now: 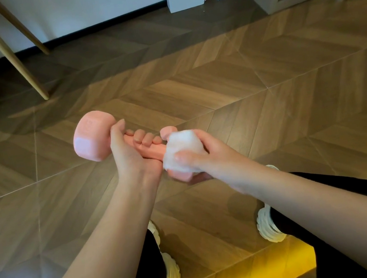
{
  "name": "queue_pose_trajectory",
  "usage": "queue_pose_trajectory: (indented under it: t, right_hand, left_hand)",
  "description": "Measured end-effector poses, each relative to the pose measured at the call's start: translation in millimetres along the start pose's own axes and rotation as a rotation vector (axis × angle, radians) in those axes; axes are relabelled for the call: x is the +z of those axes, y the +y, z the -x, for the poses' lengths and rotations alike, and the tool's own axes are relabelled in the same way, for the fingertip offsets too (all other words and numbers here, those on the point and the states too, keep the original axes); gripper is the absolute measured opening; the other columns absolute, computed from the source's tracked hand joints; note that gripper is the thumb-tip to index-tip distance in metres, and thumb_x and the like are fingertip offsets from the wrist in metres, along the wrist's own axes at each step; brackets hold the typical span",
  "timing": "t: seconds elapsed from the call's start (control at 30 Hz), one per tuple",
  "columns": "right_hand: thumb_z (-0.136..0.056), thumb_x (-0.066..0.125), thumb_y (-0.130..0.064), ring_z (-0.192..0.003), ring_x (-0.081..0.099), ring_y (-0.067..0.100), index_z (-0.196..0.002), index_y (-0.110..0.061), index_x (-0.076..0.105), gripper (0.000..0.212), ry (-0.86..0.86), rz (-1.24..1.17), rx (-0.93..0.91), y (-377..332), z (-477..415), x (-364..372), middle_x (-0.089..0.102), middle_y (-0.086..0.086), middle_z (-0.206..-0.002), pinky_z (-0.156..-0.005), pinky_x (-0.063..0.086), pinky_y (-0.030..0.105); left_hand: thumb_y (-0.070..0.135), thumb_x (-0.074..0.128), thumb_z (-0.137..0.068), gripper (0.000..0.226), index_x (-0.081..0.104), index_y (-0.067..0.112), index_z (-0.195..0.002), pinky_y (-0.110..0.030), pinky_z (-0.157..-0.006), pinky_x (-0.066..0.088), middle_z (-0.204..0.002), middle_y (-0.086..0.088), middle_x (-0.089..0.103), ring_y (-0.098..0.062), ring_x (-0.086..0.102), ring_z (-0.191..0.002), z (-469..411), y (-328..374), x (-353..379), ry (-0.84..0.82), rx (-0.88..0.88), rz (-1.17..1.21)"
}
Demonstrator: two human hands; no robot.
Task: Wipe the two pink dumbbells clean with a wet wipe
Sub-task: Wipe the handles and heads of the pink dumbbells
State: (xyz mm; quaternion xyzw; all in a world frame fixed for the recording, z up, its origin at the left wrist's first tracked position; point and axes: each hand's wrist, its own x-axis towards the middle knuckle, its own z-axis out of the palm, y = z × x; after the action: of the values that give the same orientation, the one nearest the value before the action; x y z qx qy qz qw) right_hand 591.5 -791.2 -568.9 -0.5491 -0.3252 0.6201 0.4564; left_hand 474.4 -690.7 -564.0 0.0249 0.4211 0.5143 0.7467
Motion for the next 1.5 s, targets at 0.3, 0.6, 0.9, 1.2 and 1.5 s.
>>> queue_pose_trajectory:
  t: [0.3,0.6,0.9,1.2,1.5]
  right_hand:
    - [-0.076,0.077,-0.030,-0.101,0.065,0.008,-0.118,-0.024,0.056,0.048,0.057,0.050,-0.108,-1,2,3,0.062,0.002,-0.122,-0.080,0.058,0.030]
    - [-0.068,0.085,-0.023,-0.108,0.058,0.004,-0.129,-0.026,0.038,0.077,0.040,0.283,-0.145,8,1,6,0.048,-0.006,-0.132,-0.090,0.054,0.030]
    - [-0.071,0.080,-0.030,-0.112,0.063,0.018,-0.125,-0.020,0.047,0.065,0.062,0.148,-0.160,6,1,5,0.058,0.004,-0.129,-0.089,0.056,0.051]
    - [-0.098,0.050,-0.047,-0.099,0.064,0.026,-0.135,-0.029,0.047,0.041,-0.028,-0.221,0.182,1,0,7,0.058,0.020,-0.132,-0.075,0.061,0.043]
    - [-0.082,0.079,-0.010,-0.120,0.058,0.021,-0.145,-0.021,0.029,0.081,-0.027,0.039,0.033,2,3,3,0.042,0.004,-0.143,-0.091,0.057,0.047]
  left_hand:
    - [0.026,0.056,-0.090,0.035,0.034,0.019,-0.063,-0.020,-0.042,0.034,-0.049,0.007,0.025,-0.012,0.026,-0.038,1,2,2,-0.014,-0.009,0.022]
    - [0.026,0.055,-0.089,0.033,0.035,0.020,-0.063,-0.020,-0.043,0.033,-0.050,0.008,0.026,-0.012,0.027,-0.039,2,4,-1,0.005,-0.010,0.011]
    - [0.022,0.051,-0.088,0.034,0.036,0.019,-0.059,-0.020,-0.045,0.034,-0.049,0.007,0.027,-0.012,0.028,-0.039,2,5,1,-0.025,-0.037,0.041]
    - [0.019,0.048,-0.088,0.030,0.035,0.020,-0.061,-0.021,-0.045,0.034,-0.050,0.007,0.024,-0.013,0.026,-0.040,-1,0,-2,-0.036,-0.024,-0.008]
    - [0.020,0.050,-0.087,0.030,0.037,0.019,-0.059,-0.021,-0.045,0.034,-0.050,0.007,0.027,-0.013,0.027,-0.040,-5,3,-3,-0.014,-0.041,0.009]
